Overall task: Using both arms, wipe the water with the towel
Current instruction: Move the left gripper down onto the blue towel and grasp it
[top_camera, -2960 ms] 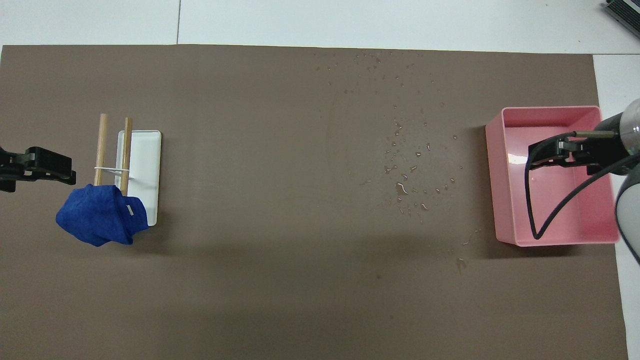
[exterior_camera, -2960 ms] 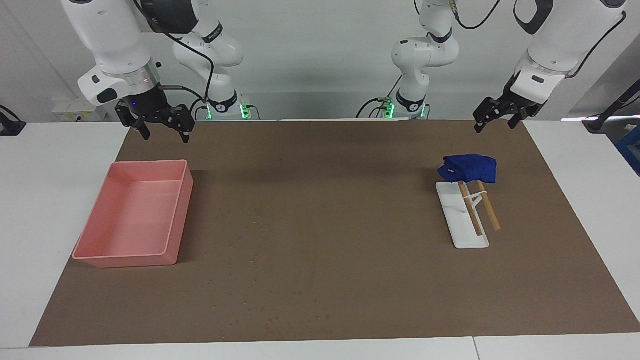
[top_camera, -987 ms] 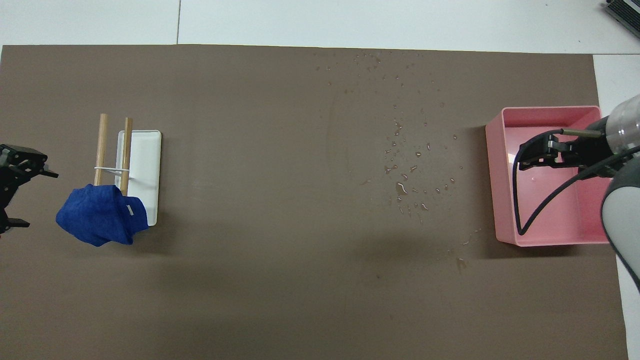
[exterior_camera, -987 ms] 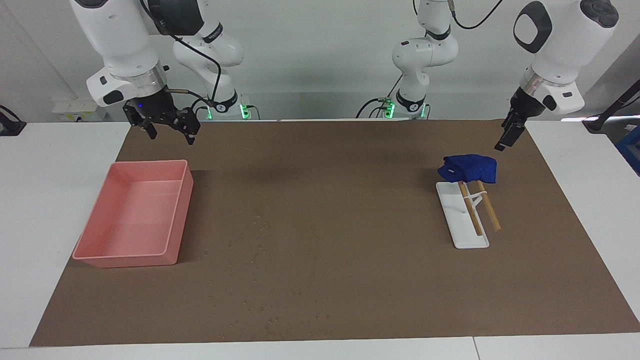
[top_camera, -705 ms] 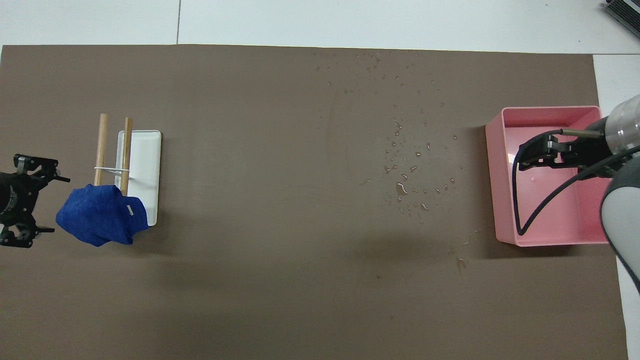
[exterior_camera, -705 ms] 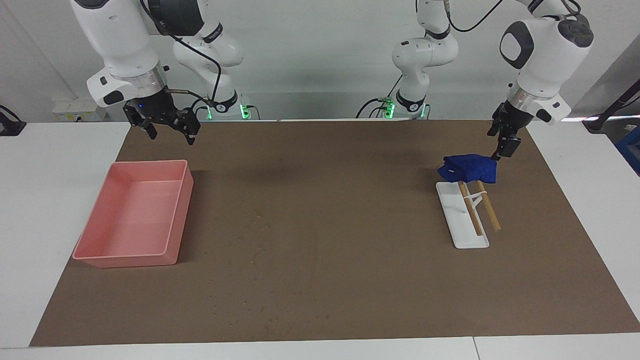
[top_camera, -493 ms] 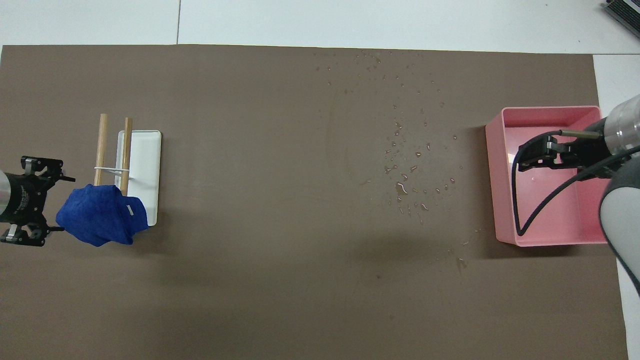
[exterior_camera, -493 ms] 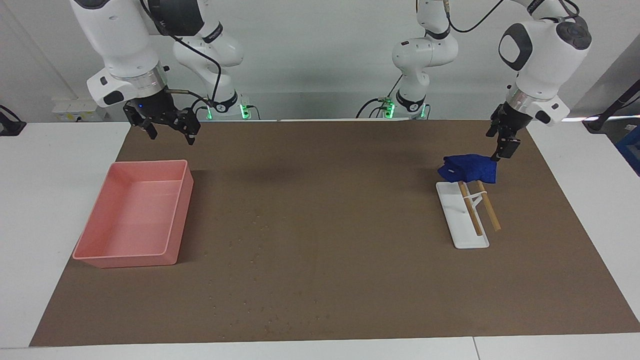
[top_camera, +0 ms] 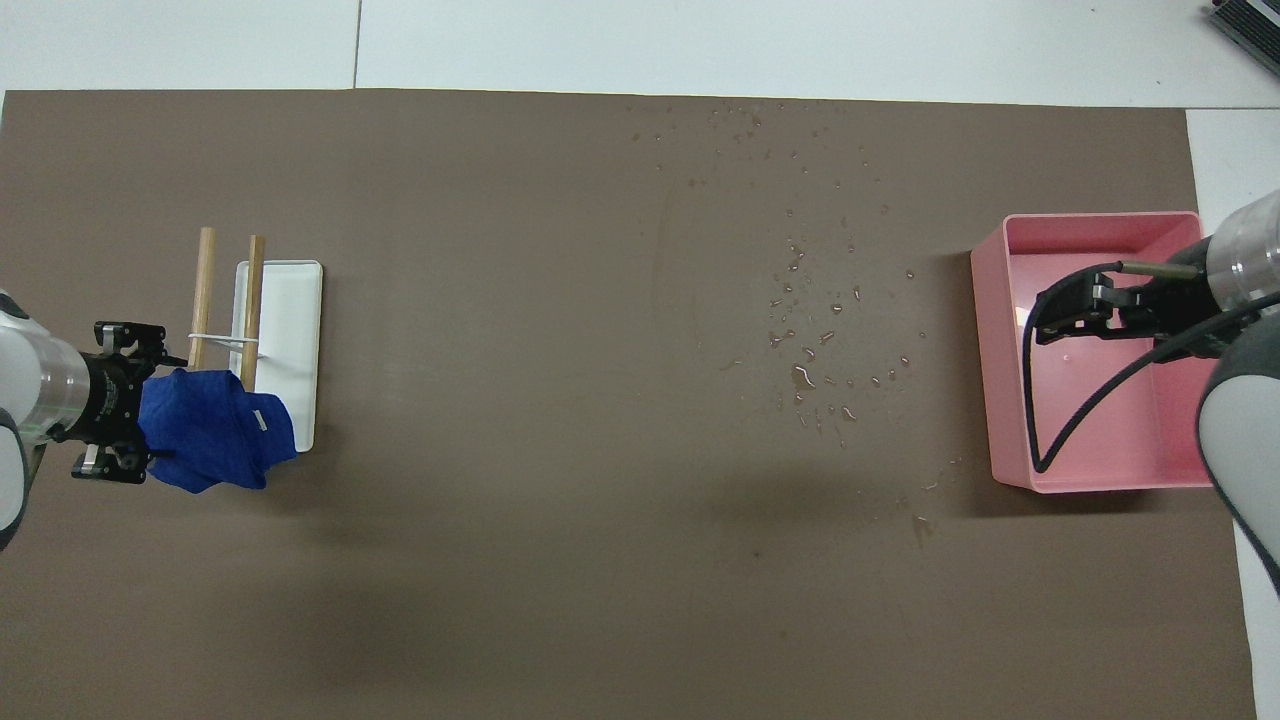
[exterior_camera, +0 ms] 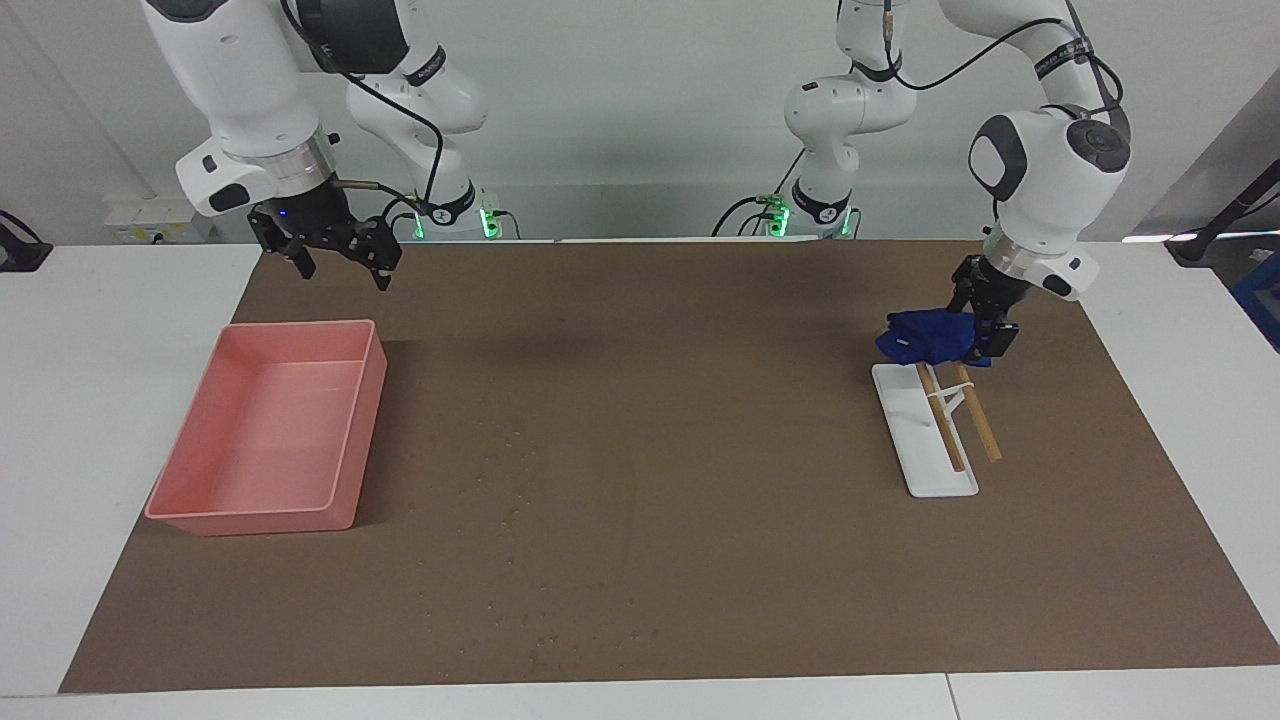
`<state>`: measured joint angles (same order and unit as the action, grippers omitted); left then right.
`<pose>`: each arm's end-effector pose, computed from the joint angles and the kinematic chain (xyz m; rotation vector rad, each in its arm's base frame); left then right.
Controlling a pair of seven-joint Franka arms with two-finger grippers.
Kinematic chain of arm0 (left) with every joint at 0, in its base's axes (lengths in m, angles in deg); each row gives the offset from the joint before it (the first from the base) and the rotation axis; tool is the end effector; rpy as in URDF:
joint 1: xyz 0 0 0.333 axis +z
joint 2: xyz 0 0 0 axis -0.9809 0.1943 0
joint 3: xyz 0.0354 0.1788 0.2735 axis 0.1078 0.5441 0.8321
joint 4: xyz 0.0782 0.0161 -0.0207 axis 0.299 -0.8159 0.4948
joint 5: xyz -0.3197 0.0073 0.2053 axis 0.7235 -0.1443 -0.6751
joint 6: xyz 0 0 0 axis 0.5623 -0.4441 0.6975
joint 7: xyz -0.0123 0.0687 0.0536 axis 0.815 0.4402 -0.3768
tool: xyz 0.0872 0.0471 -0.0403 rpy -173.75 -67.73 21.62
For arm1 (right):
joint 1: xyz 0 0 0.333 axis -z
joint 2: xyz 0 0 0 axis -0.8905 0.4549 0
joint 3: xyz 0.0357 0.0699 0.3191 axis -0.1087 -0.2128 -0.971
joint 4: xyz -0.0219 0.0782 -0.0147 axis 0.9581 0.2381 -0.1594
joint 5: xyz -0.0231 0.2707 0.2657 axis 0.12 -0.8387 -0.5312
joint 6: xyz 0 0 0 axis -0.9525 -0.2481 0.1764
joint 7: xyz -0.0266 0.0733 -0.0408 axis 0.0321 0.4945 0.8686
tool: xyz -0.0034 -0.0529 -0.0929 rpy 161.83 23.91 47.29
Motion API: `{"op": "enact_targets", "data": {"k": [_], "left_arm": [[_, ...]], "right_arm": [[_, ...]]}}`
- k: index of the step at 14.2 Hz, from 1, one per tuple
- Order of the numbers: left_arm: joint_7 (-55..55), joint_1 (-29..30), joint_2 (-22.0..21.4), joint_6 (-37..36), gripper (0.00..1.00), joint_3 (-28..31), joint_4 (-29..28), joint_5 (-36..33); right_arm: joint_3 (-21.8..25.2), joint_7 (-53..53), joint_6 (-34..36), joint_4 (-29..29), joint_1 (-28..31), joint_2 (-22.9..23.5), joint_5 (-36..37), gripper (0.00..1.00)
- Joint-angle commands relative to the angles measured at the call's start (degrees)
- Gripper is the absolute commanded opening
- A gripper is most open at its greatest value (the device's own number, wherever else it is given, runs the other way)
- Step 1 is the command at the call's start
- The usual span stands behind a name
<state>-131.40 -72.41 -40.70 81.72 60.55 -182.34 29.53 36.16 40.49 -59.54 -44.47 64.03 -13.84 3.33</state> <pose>0.4937 0.0318 0.4524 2.3227 2.0963 0.0147 0.5369 0.0391 0.6233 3.0817 -0.2934 -0.0616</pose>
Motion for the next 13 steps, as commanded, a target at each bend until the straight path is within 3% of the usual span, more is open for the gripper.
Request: {"op": "enact_targets", "data": {"k": [1, 10, 13], "left_arm": [[-2.97, -0.49, -1.07, 1.22, 1.0, 0.04, -1.23, -0.3], [-2.89, -2.34, -1.16, 4.82, 0.98, 0.04, -4.48, -0.3], [-3.41, -2.34, -0.99, 4.74, 0.43, 0.04, -3.79, -0.39]], "right_arm": [[-0.29, -0.24, -0.31, -1.46, 0.31, -1.22, -0.39, 1.0], [-0.29, -0.24, -0.66, -1.46, 0.31, -1.22, -0.39, 1.0], [-0.29, -0.24, -0.66, -1.55, 0.31, -1.22, -0.39, 1.0]]}}
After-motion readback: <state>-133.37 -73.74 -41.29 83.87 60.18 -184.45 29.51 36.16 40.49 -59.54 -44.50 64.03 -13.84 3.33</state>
